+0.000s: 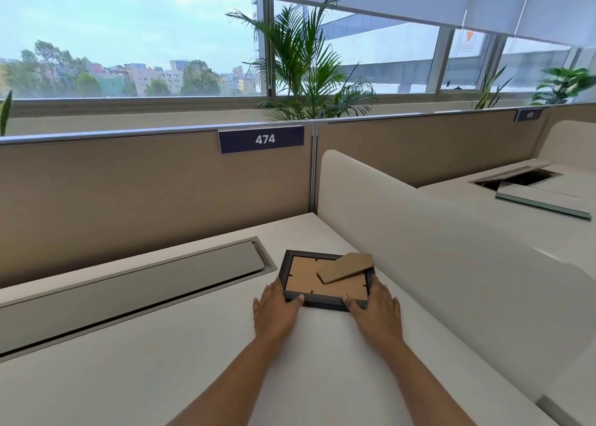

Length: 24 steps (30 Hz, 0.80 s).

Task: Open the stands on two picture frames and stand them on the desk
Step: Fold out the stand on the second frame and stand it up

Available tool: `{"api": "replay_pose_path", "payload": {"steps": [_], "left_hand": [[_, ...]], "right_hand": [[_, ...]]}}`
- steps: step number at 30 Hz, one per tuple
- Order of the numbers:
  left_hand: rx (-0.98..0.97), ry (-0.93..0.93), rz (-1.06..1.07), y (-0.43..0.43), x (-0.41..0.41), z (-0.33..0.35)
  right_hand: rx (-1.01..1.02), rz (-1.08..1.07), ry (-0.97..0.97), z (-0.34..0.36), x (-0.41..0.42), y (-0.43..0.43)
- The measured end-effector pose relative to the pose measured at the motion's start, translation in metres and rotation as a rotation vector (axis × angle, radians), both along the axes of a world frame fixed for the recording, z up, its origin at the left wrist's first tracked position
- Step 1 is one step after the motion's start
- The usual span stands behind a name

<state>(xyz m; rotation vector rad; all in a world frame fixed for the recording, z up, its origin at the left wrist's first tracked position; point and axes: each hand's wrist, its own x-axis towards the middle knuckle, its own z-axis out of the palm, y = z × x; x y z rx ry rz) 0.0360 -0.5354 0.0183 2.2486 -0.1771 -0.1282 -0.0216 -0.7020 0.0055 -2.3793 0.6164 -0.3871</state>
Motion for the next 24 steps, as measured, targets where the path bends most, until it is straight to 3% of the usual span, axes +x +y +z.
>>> {"api": "replay_pose_path", "payload": {"steps": [5, 13, 24], "left_hand": [[-0.429, 0.172, 0.123, 0.006, -0.004, 0.015], [-0.585, 0.2, 0.398, 0.027, -0.024, 0.03], [-0.834, 0.237, 0.362, 0.109, -0.096, 0.058]], "right_hand": [[0.141, 0.072, -0.002, 0.007, -0.002, 0.003], [0.177, 0.18, -0.014, 0.014, -0.027, 0.031], [0.202, 0.291, -0.037, 0.028, -0.097, 0.104]]}}
